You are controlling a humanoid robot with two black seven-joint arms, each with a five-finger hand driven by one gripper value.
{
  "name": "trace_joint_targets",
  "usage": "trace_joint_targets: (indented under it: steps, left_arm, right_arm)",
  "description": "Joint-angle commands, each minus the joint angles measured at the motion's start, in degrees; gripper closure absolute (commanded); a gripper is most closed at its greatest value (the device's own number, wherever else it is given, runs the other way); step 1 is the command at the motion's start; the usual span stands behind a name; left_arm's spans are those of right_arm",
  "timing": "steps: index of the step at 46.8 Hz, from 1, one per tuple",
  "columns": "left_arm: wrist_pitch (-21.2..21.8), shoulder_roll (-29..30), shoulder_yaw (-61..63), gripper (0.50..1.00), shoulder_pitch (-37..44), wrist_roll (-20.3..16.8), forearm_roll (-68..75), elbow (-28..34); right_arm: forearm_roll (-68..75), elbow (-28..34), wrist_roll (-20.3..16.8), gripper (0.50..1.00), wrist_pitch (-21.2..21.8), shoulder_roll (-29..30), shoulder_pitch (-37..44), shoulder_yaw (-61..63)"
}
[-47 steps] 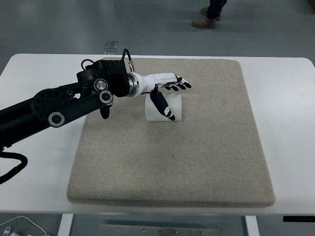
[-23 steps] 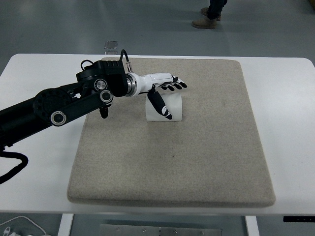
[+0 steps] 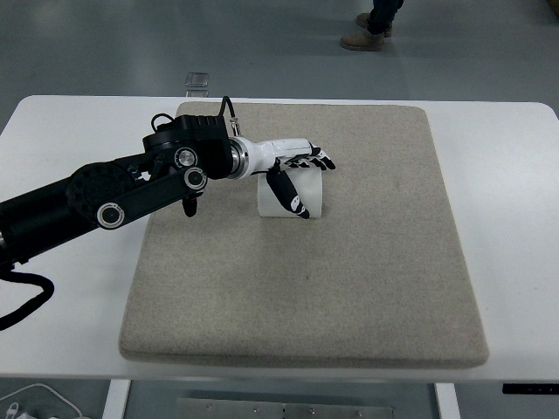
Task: Flip white cup upright
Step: 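Lift the white cup with the left hand and rotate it upright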
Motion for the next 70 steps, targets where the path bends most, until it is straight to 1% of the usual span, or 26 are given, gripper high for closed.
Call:
trace_joint_targets:
  steps: [1,3,5,7,9,10,12,15,17,19,29,30,32,46,53,57,59,68,70]
  left_arm:
    - [-0.05,0.0,0.22,0.681,-0.03,-0.09,0.04,0.0]
    - [0.04,0.0,0.22,0.688,-0.03,-0.09,0.22,0.0]
    - [0.04,0.0,0.22,0.714,-0.03,-0.17,0.57,0.26]
    - [-0.05,0.0,0.22,0.724,0.06,-0.35,0.83,0.35]
    - [-0.05,0.0,0.22,0.765,0.06,-0.35,0.92,0.35]
    - [-0.05,0.0,0.22,0.774,0.06,-0.44,0.92,0.35]
    - [-0.05,0.0,0.13,0.776,-0.03,-0.44,0.83,0.35]
    - [0.04,0.0,-0.13,0.812,-0.03,-0.52,0.75,0.35]
    - [-0.05,0.0,-0.48,0.827,-0.03,-0.52,0.31,0.35]
    - [0.04,0.0,-0.66,0.834,-0.03,-0.52,-0.22,0.35]
    - [-0.05,0.0,-4.61,0.834,-0.38,-0.61,-2.15,0.96]
    - [-0.05,0.0,-4.79,0.838,-0.38,-0.61,-2.41,1.23]
    - [0.04,-0.09,-5.14,0.876,-0.55,-0.61,-2.85,1.93]
    - [-0.14,-0.09,-9.53,0.868,-0.99,-1.23,-13.13,3.51]
    - [-1.1,0.0,-14.89,0.864,-1.08,-1.49,-16.3,5.45]
    - [-2.33,0.09,-16.92,0.864,-0.99,-1.58,-18.32,6.59]
    - [-2.42,0.18,-17.27,0.87,-0.82,-1.67,-19.11,6.85]
    - [-2.86,0.97,-19.73,0.87,0.15,-4.56,-24.73,7.38]
    - [-2.86,0.97,-19.82,0.877,0.24,-5.09,-25.7,7.99]
  right_arm:
    - [0.0,0.0,0.0,0.57,-0.01,0.0,0.06,0.0]
    - [0.0,0.0,0.0,0.57,0.07,0.0,0.06,0.0]
    - [0.0,0.0,0.0,0.57,0.07,0.0,0.06,0.0]
    - [0.0,0.0,0.0,0.57,-0.01,0.0,0.06,0.0]
    - [0.0,0.0,0.0,0.57,-0.01,0.0,0.06,0.0]
    - [0.0,0.0,0.0,0.57,-0.01,0.0,0.06,0.0]
    - [0.0,0.0,0.0,0.57,0.07,0.0,-0.03,0.0]
    - [0.0,0.0,0.0,0.57,0.07,0.0,0.06,0.0]
    - [0.0,0.0,0.0,0.57,-0.01,0.0,0.06,0.0]
    - [0.0,0.0,0.0,0.57,-0.01,0.0,0.06,0.0]
    - [0.0,0.0,0.0,0.57,0.07,0.0,0.06,0.0]
    - [0.0,0.0,0.0,0.57,0.07,0.0,0.06,0.0]
    - [0.0,0.0,0.0,0.57,-0.01,0.0,0.06,0.0]
    - [0.0,0.0,0.0,0.57,-0.01,0.0,0.06,0.0]
    - [0.0,0.0,0.0,0.57,0.07,0.0,0.06,0.0]
    - [0.0,0.0,0.0,0.57,-0.01,0.0,0.06,0.0]
    - [0.0,0.0,0.0,0.57,-0.01,0.0,0.06,0.0]
    - [0.0,0.0,0.0,0.57,-0.01,0.0,0.06,0.0]
    - [0.0,0.0,0.0,0.57,0.07,0.0,0.06,0.0]
